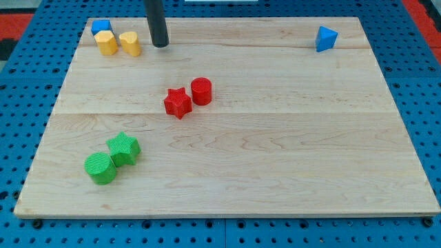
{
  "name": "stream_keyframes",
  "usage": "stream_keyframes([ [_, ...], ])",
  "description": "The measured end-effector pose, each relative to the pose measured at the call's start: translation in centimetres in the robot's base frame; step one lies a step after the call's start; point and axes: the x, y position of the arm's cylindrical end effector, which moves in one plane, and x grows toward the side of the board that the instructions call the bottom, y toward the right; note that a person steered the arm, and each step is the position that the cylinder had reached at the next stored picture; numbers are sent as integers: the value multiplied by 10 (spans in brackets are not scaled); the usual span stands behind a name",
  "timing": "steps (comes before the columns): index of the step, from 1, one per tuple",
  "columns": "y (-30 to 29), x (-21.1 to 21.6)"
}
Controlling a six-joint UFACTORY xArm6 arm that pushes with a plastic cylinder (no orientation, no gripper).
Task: Push the blue triangle towards left
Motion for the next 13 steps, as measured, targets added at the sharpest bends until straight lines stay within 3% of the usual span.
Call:
stream_keyframes([
  [2, -64, -2],
  [3, -66, -2],
  [6, 315, 30],
  [7, 391, -5],
  [8, 290, -45],
  [9, 180, -43],
  [10, 287, -64],
  [11, 375, -44],
  [13, 367, -13],
])
